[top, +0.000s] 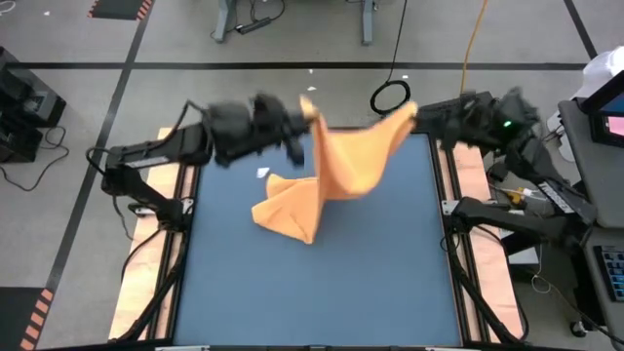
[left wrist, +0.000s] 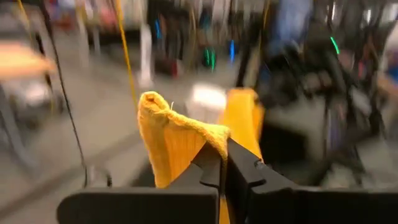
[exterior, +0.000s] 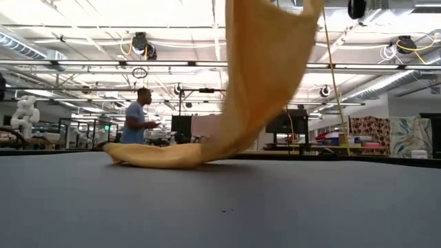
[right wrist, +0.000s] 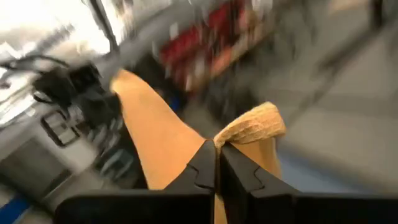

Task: Roll towel
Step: Roll the yellow towel

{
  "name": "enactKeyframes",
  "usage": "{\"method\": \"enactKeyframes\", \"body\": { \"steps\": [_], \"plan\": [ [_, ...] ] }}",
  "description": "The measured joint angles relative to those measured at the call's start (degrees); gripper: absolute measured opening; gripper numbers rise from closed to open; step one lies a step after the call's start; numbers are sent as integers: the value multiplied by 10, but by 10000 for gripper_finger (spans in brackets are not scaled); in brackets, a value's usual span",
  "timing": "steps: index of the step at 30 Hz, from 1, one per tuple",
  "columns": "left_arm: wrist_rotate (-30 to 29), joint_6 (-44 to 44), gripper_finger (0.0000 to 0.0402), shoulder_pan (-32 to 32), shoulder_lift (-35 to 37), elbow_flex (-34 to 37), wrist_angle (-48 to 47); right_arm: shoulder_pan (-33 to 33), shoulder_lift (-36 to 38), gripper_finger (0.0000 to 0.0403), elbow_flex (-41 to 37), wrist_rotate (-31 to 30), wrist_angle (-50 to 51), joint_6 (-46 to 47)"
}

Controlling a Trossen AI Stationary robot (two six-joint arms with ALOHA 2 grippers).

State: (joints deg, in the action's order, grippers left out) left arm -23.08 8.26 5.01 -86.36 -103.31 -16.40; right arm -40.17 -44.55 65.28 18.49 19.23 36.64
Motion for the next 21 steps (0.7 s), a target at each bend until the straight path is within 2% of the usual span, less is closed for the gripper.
{"method": "enactKeyframes", "body": {
  "steps": [6,10,15,18,21],
  "plan": [
    [153,-40,4,117,-24,0,299,-18,-123,1,150,-36,-106,-75],
    [219,42,4,176,-25,-15,418,-28,-212,0,282,-10,-135,-101],
    [317,106,4,199,-25,-98,389,-27,-289,0,459,51,-97,-107],
    [332,109,4,211,-25,-160,334,-27,-316,0,550,59,-12,-110],
    [341,126,4,225,-23,-216,234,-27,-327,0,618,58,79,-116]
  ]
}}
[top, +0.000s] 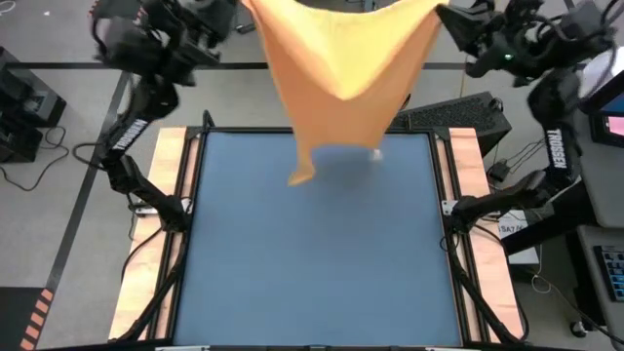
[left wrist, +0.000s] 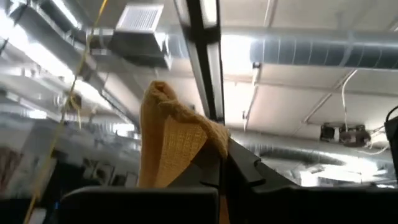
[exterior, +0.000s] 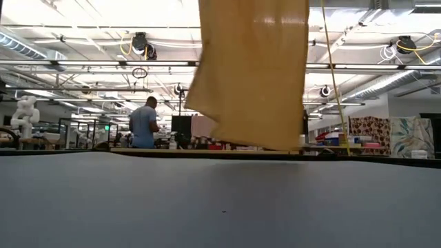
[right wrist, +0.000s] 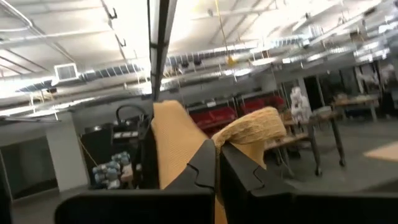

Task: Roll towel
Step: Roll the yellow towel

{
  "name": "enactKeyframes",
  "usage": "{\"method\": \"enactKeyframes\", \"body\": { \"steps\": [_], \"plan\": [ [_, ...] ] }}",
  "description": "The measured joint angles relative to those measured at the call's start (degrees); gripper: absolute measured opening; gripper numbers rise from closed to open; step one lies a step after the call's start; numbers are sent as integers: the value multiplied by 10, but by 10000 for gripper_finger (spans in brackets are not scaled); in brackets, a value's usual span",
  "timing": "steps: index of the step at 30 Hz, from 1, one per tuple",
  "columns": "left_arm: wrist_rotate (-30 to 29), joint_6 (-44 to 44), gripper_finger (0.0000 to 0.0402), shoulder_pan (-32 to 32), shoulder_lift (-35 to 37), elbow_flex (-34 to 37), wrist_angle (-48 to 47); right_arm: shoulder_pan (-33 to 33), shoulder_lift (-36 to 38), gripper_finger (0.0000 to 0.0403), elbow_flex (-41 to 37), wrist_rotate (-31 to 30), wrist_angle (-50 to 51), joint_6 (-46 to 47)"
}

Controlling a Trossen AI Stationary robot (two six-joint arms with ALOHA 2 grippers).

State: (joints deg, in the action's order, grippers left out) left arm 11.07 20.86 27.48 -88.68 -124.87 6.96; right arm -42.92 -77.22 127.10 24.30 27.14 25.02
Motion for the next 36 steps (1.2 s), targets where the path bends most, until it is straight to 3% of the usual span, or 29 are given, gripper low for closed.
{"method": "enactKeyframes", "body": {
  "steps": [5,9,12,21,26,32,36],
  "plan": [
    [118,27,4,7,9,-42,-228,5,13,0,39,15,166,2],
    [158,26,4,6,15,-42,-341,24,30,0,39,7,257,-7],
    [149,10,6,7,19,-42,-359,31,39,0,39,-25,271,-10],
    [6,-95,12,37,4,-42,-361,44,-13,0,39,-125,264,-60],
    [-25,-105,13,92,-33,-42,-279,32,-85,0,38,-154,185,-127],
    [-4,-65,14,150,-96,-42,-76,-32,-145,0,38,-152,21,-133],
    [19,-12,14,191,-124,-41,73,-86,-150,0,38,-97,-85,-102]
  ]
}}
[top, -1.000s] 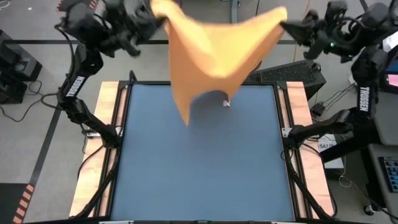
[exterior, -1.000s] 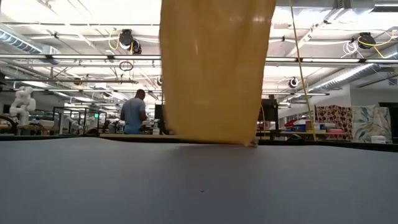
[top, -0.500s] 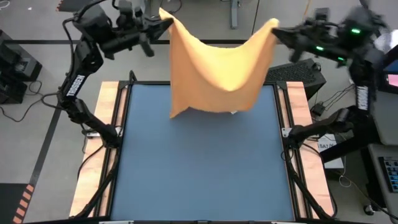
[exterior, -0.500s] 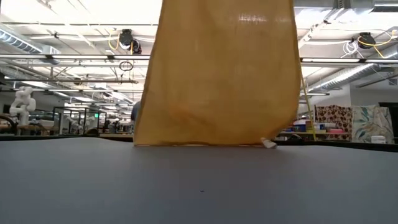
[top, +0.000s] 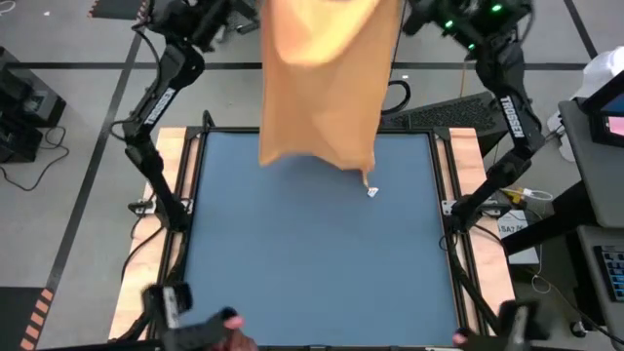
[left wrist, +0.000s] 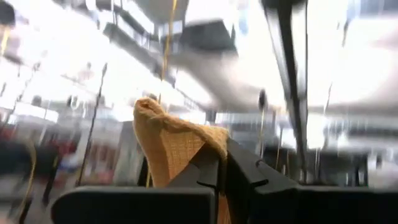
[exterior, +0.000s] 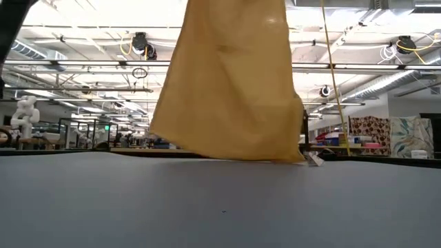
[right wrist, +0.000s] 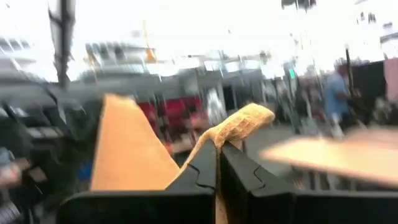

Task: Roll towel
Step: Roll the yellow towel

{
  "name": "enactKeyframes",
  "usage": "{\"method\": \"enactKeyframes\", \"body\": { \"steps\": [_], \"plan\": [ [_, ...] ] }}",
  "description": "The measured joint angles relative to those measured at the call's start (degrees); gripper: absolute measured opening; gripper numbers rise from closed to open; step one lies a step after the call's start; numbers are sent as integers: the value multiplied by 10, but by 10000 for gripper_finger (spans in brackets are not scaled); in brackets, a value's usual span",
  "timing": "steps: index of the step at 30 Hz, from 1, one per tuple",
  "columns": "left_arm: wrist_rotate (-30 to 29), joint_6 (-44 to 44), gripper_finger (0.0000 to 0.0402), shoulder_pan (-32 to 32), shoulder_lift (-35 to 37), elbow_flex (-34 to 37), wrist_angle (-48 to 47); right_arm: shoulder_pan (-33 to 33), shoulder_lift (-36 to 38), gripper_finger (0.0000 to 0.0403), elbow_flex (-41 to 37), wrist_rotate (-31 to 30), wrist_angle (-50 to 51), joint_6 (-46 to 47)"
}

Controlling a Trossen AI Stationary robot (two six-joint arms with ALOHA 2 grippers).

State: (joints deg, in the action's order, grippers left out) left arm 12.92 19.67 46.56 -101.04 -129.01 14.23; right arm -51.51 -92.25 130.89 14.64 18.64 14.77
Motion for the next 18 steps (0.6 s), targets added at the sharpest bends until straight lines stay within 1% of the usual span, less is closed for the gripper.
{"method": "enactKeyframes", "body": {
  "steps": [2,4,6,8,10,12,15,16,18],
  "plan": [
    [21,40,14,16,-3,0,57,-21,2,0,0,38,-50,27],
    [59,71,12,26,-2,0,91,-37,8,0,0,67,-85,54],
    [122,121,7,33,4,0,102,-45,18,0,4,95,-95,83],
    [209,181,5,41,16,0,103,-48,27,0,18,140,-82,103],
    [310,238,6,42,30,0,101,-48,36,0,39,193,-28,123],
    [415,300,8,42,45,-1,102,-47,56,0,37,251,38,139],
    [549,405,8,40,57,-1,87,-45,88,0,33,324,178,141],
    [583,433,8,36,59,-1,73,-41,97,0,33,337,233,130],
    [593,437,8,22,68,1,-11,-30,114,0,33,345,345,93]
  ]
}}
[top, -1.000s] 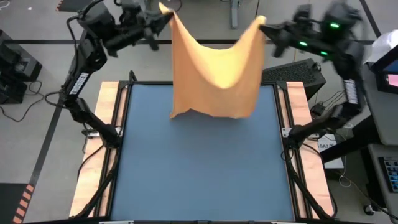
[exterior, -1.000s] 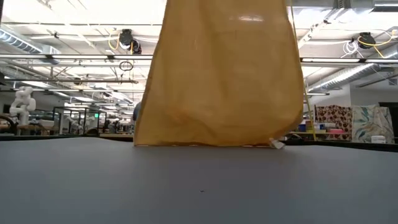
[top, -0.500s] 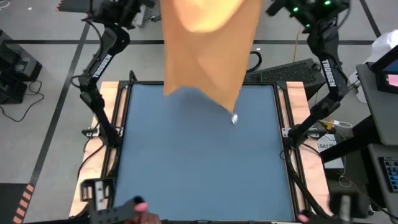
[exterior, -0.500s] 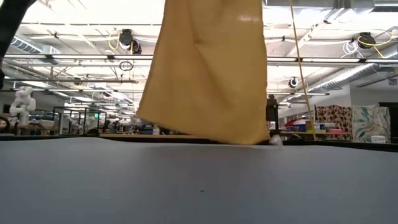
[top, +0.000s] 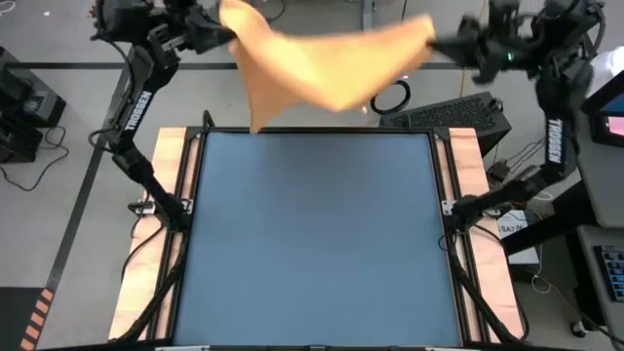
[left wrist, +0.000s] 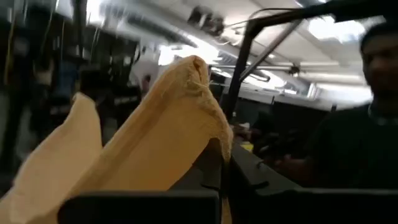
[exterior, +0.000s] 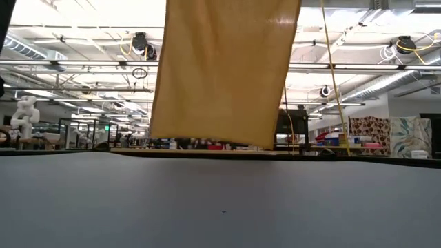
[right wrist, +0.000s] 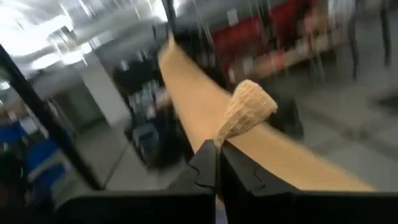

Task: Roll towel
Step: Roll the yellow towel

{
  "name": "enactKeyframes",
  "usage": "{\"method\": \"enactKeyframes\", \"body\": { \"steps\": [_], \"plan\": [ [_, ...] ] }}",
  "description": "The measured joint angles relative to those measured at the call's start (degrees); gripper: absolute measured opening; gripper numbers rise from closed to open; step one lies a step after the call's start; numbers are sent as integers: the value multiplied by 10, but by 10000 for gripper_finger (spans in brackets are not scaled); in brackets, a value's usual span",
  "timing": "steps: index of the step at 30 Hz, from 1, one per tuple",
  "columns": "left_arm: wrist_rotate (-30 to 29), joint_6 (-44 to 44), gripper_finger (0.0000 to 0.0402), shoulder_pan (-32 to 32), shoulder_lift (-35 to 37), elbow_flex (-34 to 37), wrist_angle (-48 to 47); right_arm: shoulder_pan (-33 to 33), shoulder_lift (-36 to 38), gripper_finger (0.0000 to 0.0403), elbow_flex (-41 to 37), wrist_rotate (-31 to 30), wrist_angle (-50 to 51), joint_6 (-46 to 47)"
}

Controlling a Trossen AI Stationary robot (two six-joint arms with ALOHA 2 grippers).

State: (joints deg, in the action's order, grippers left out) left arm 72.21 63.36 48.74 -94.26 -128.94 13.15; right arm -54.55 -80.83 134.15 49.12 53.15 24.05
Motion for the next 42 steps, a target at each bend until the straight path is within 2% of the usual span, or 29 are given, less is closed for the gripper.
{"method": "enactKeyframes", "body": {
  "steps": [4,8,10,12,15,21,27,29,38,42],
  "plan": [
    [4,-109,8,-18,24,0,-199,16,22,0,0,-37,202,-92],
    [-47,-307,8,-63,38,-1,-497,29,34,0,-1,-71,335,-141],
    [-99,-409,8,-92,37,1,-651,31,41,0,-1,-79,371,-156],
    [-150,-483,8,-121,36,1,-777,39,53,0,-10,-80,364,-154],
    [-202,-529,8,-176,36,1,-892,50,72,0,-21,-79,367,-144],
    [-286,-488,8,-301,34,1,-923,71,108,0,-54,-82,368,-104],
    [-434,-458,8,-402,34,10,-935,88,148,0,-122,-88,368,-78],
    [-464,-438,8,-424,35,25,-936,92,167,0,-159,-88,368,-69],
    [-502,-356,8,-514,34,114,-945,127,293,0,-377,-83,369,-5],
    [-502,-326,8,-550,34,160,-948,139,359,0,-459,-53,370,45]
  ]
}}
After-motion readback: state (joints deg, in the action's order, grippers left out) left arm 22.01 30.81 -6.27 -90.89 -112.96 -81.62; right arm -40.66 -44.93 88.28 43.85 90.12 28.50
